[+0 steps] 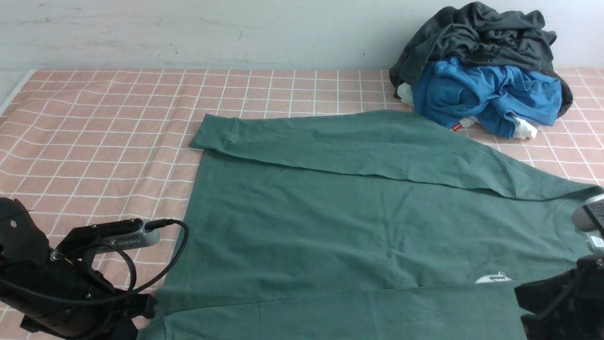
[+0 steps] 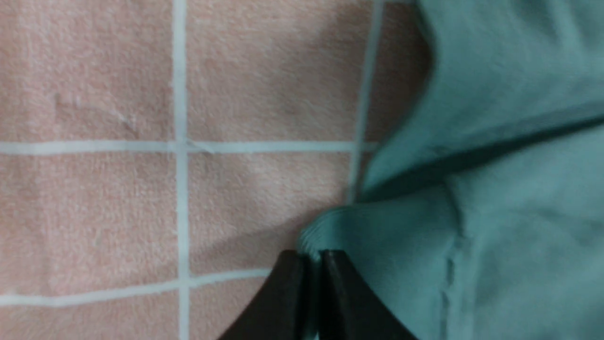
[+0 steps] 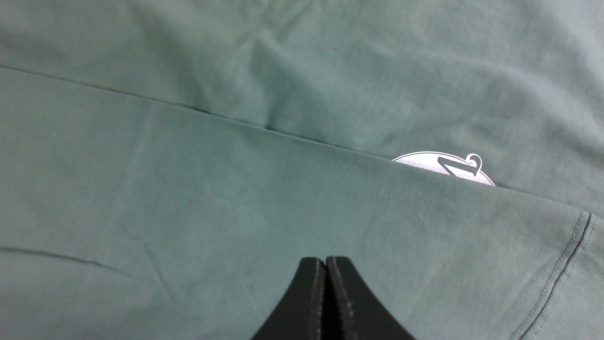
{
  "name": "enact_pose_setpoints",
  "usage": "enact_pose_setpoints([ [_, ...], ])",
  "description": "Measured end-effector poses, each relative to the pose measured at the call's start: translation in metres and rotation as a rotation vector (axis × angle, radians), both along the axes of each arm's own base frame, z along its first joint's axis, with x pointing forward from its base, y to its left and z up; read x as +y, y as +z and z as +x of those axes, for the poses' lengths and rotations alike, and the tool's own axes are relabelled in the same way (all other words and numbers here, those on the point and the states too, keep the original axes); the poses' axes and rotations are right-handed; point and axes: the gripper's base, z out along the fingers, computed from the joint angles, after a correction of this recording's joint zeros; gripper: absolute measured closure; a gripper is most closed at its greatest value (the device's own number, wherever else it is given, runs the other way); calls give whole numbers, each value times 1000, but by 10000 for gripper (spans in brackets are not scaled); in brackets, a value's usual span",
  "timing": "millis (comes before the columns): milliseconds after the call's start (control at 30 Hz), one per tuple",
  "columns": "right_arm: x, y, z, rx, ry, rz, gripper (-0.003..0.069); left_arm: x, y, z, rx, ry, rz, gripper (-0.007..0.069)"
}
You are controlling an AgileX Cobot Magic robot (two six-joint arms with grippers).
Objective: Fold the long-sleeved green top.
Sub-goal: Use the left arm to clamp the cuff closest to it, then use the left arm to drag and place the cuff at the centered position on the left edge of the fabric, then use the left arm to clamp the cuff farthest from it
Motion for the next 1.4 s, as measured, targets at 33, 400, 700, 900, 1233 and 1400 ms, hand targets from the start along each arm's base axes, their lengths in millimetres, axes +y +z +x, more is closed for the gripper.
enact_pose_setpoints([
  [33,0,0,0,0,0,1,673,0,10,1,-33,-3,-3,613],
  [400,0,0,1,-6,-3,5,673,-2,131,25,-499,-114,19,618],
  [700,0,1,1,-13,-5,5,673,-1,108,101,-463,-103,34,608],
  [900,0,1,1,-12,-7,9,673,-2,62,184,-357,-133,38,397],
  [1233,0,1,2,-19,-9,10,673,0,21,276,-465,-71,45,242],
  [1400,0,2,2,-27,-10,11,673,-2,-6,294,-472,-41,21,291],
])
